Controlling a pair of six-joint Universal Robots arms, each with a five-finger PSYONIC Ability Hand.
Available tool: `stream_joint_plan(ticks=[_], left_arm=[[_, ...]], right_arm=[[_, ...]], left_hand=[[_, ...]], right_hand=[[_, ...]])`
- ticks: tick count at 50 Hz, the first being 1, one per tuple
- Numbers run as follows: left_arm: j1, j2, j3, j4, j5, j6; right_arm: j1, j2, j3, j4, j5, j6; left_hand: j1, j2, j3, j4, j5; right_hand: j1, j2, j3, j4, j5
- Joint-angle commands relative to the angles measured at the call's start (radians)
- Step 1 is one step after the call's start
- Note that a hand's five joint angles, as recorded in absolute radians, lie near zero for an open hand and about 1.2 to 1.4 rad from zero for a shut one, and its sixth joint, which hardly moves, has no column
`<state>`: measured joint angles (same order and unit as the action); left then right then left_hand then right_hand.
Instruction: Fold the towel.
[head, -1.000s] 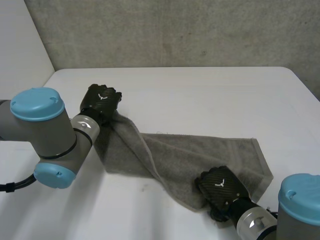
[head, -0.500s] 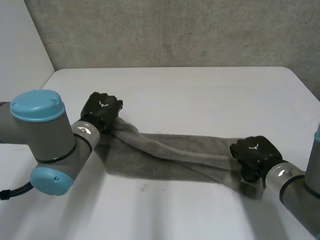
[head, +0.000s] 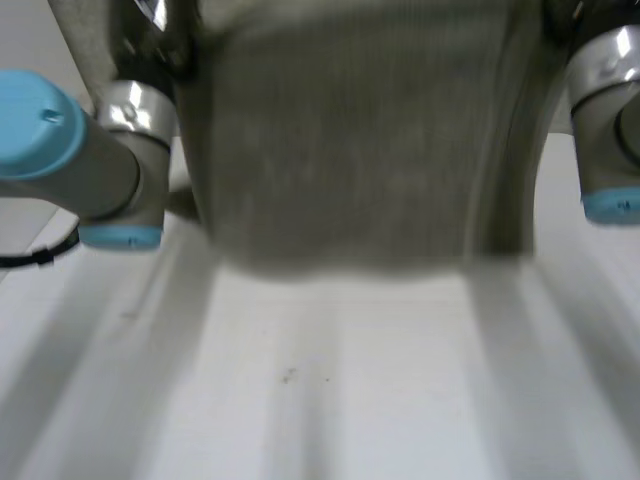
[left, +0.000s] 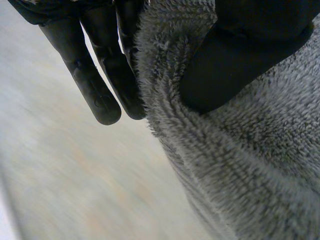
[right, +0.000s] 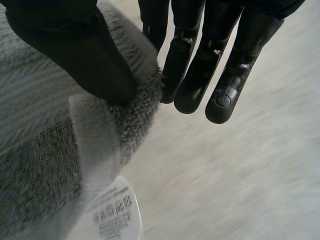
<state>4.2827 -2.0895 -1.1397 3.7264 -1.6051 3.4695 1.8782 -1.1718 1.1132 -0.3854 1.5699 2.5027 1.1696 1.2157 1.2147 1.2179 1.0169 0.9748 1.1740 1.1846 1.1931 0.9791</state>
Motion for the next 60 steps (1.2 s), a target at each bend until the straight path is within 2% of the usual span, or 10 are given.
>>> stream_joint_plan(ticks=[1, 13, 26, 30, 32, 41, 47, 53, 56, 60], left_arm=[[0.034, 0.138, -0.089, 0.244, -0.142, -0.018], [0.020, 0.132, -0.404, -0.060, -0.150, -0.023], [-0.003, 0.020, -0.552, -0.310, -0.283, -0.030], [-0.034, 0.040, -0.569, -0.382, -0.309, -0.032], [-0.069, 0.124, -0.586, -0.440, -0.308, -0.035], [-0.162, 0.284, -0.591, -0.505, -0.296, -0.026], [-0.095, 0.315, -0.537, -0.508, -0.196, -0.016], [0.065, 0.286, -0.474, -0.513, 0.060, 0.051], [0.141, 0.207, -0.436, -0.522, 0.259, 0.179], [0.189, 0.171, -0.417, -0.546, 0.345, 0.264]], right_arm=[[0.002, -0.058, 0.026, -0.112, 0.012, -0.005], [0.002, -0.037, 0.290, 0.291, -0.142, -0.019], [-0.010, 0.092, 0.484, 0.335, -0.149, -0.022], [-0.013, 0.072, 0.517, 0.335, -0.151, -0.022], [-0.013, 0.041, 0.543, 0.332, -0.149, -0.013], [-0.028, 0.000, 0.637, 0.268, -0.157, -0.013], [-0.082, -0.031, 0.678, 0.200, -0.174, -0.019], [-0.085, -0.029, 0.679, 0.195, -0.176, -0.021], [-0.087, -0.025, 0.679, 0.195, -0.176, -0.021], [-0.085, -0.025, 0.682, 0.194, -0.176, -0.022]], left_hand=[[0.227, 0.181, 0.182, 0.178, 0.205], [0.227, 0.181, 0.182, 0.178, 0.205], [0.071, 0.025, 0.026, 0.023, 0.050], [-0.237, -0.283, -0.282, -0.285, -0.259], [-0.708, -0.754, -0.753, -0.756, -0.729], [-0.936, -0.982, -0.981, -0.984, -0.957], [-0.921, -0.967, -0.966, -0.969, -0.943], [-0.892, -0.938, -0.937, -0.940, -0.913], [-0.839, -0.885, -0.884, -0.887, -0.861], [-0.774, -0.821, -0.820, -0.823, -0.796]], right_hand=[[0.421, 0.222, 0.212, 0.203, 0.243], [0.421, 0.222, 0.212, 0.203, 0.243], [0.421, 0.222, 0.212, 0.203, 0.243], [0.421, 0.222, 0.212, 0.203, 0.243], [0.421, 0.222, 0.212, 0.203, 0.243], [0.421, 0.222, 0.212, 0.203, 0.243], [0.421, 0.222, 0.212, 0.203, 0.243], [0.421, 0.222, 0.212, 0.203, 0.243], [0.421, 0.222, 0.212, 0.203, 0.243], [0.421, 0.222, 0.212, 0.203, 0.243]])
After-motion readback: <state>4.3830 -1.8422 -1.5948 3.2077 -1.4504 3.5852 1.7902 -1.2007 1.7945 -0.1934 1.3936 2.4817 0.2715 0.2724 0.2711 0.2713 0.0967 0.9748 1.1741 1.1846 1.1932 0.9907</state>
